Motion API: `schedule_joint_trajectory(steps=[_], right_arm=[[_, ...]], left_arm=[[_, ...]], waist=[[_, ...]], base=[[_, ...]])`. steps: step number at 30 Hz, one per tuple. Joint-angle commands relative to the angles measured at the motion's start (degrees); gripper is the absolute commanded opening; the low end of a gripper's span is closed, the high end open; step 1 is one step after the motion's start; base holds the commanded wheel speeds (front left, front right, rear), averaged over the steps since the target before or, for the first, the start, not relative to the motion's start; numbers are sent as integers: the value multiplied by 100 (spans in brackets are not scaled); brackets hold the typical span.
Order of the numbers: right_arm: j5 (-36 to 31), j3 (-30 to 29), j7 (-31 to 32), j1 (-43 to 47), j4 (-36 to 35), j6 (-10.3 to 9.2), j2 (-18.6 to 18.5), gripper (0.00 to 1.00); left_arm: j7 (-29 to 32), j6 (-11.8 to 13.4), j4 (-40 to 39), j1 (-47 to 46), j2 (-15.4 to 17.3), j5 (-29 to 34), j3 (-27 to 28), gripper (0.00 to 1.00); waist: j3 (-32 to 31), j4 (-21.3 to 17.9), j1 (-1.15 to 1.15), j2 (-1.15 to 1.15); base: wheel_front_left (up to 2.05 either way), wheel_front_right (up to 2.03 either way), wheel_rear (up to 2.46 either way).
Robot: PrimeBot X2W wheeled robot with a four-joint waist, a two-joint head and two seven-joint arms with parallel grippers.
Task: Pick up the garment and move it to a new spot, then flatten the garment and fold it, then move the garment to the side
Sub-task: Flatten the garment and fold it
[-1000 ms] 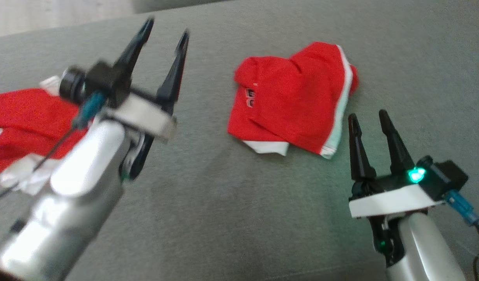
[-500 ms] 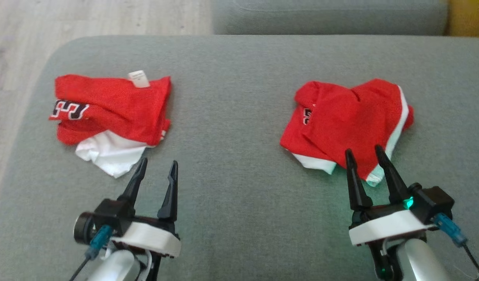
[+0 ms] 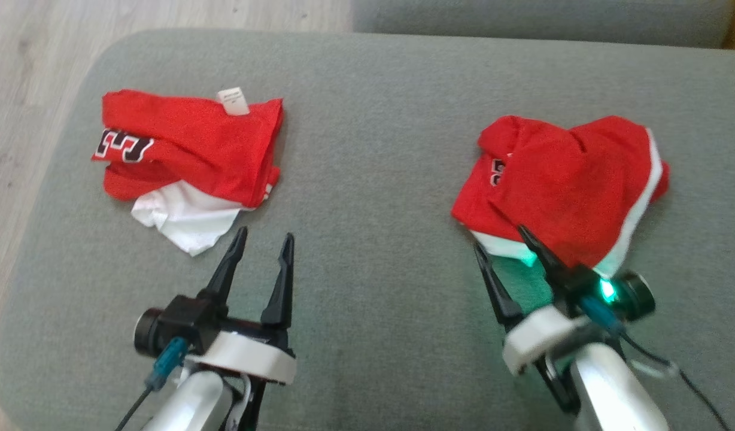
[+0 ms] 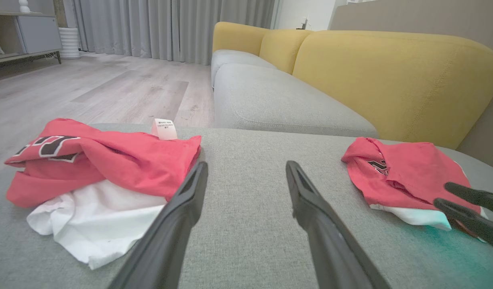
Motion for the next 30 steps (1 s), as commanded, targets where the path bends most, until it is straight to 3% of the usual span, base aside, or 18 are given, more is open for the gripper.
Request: schedule_joint_trajectory(steps=[1, 13, 15, 25, 30], right_arm=[[-233, 177, 130, -366, -58, -4, -15, 100], [-847, 14, 910, -1148, 1050, -4, -15, 100], [-779, -28, 885, -1239, 1192, -4, -15, 0], [161, 212, -5, -1429, 851, -4, -15, 0], [585, 372, -172, -1976, 589, -4, -15, 0]], left_arm=[[-54, -63, -136, -369, 11, 88, 290, 100], [-54, -412, 96, -569, -340, 352, 491, 100], [-54, -484, 158, -552, -419, 422, 551, 100], [-54, -620, 282, -432, -588, 606, 846, 100], [-54, -658, 292, -284, -677, 676, 994, 100]], waist=[[123, 115, -1, 0], [467, 456, -1, 0], [483, 478, -1, 0], [227, 261, -1, 0], [-4, 213, -1, 0]], base=[[0, 0, 0], [0, 0, 0], [0, 0, 0], [0, 0, 0], [0, 0, 0]])
